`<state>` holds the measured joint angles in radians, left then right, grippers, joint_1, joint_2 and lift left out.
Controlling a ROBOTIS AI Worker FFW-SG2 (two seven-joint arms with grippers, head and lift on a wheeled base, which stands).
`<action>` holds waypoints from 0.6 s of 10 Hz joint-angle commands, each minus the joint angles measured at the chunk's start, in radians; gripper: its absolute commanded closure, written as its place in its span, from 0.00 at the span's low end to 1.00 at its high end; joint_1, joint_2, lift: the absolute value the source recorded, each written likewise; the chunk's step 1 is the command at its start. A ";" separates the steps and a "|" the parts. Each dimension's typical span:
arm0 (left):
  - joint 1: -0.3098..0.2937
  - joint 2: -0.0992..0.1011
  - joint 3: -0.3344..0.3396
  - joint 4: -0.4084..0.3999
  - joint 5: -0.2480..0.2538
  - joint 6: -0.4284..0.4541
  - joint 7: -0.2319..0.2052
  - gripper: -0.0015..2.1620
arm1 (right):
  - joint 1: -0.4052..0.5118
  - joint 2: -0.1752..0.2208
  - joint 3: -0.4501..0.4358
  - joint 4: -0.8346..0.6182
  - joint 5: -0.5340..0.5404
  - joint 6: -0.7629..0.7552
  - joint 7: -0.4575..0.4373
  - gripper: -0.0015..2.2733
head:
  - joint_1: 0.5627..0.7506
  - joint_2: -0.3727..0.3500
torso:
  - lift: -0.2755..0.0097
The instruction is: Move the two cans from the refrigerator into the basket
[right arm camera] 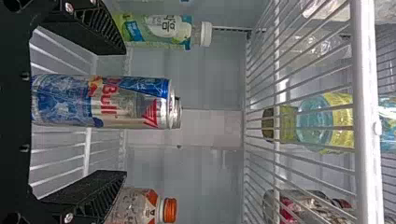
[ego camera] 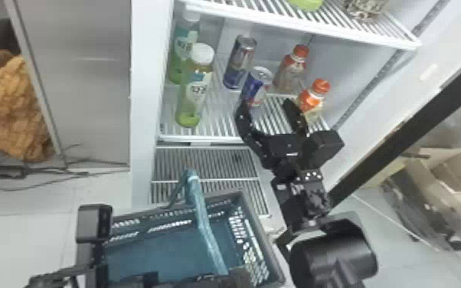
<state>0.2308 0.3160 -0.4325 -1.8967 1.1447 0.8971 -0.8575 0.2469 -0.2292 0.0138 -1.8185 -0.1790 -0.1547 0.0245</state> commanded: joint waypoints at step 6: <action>-0.003 -0.003 0.006 0.001 -0.002 0.004 0.000 0.54 | -0.110 -0.010 0.044 0.104 -0.016 -0.002 0.000 0.04 | 0.70 0.03 | 0.00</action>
<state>0.2282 0.3129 -0.4275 -1.8962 1.1425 0.9007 -0.8575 0.1460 -0.2383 0.0571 -1.7212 -0.1939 -0.1575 0.0245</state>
